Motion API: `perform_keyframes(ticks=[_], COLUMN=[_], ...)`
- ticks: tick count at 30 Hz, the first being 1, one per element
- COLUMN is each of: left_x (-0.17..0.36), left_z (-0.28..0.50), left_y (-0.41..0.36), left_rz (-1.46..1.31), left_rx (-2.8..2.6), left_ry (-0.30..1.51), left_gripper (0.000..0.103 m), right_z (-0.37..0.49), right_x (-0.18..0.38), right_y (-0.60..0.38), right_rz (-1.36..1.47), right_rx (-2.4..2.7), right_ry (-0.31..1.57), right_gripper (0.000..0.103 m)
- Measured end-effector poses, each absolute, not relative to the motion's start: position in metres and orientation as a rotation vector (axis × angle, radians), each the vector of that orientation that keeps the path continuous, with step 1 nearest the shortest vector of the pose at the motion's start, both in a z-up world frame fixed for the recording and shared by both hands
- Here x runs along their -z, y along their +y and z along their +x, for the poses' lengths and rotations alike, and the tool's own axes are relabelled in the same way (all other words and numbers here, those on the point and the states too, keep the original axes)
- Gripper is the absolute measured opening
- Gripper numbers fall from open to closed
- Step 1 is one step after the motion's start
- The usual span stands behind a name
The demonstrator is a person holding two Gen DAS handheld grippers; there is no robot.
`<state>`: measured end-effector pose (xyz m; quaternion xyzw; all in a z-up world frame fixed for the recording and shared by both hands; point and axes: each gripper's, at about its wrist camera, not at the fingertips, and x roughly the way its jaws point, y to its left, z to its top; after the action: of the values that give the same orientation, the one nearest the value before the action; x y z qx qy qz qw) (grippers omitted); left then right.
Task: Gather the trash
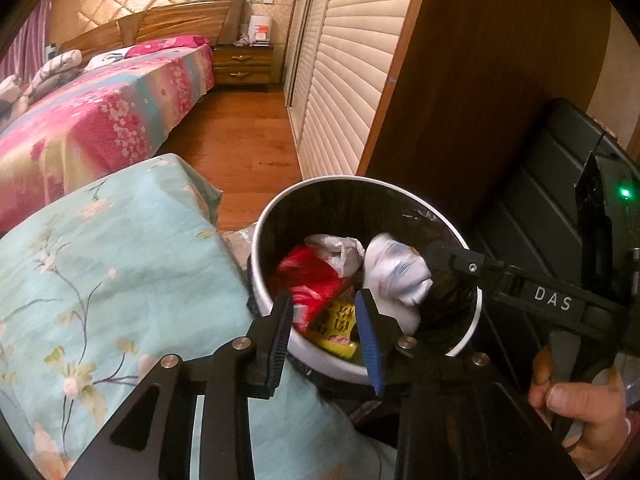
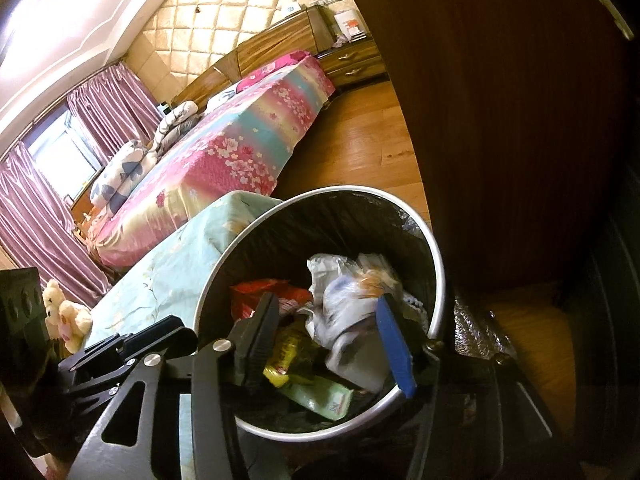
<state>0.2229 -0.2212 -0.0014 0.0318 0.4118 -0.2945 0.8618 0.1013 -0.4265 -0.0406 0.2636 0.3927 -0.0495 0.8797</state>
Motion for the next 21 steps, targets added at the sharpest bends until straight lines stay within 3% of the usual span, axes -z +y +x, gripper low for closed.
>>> perform_keyframes(ticks=[9, 21], left_x=[-0.005, -0.010], left_z=[0.191, 0.143], left_y=[-0.173, -0.118], left_rz=[-0.015, -0.086], left_rx=[0.552, 0.459], left_ry=[0.824, 0.778], left_gripper=[0.047, 0.055], right_z=[0.086, 0.055], right_x=[0.026, 0.015], right_y=[-0.406, -0.360], right_rz=[0.542, 0.526], right_rx=[0.090, 0.057], right_ry=[0.765, 0.699], right_gripper=[0.068, 0.087])
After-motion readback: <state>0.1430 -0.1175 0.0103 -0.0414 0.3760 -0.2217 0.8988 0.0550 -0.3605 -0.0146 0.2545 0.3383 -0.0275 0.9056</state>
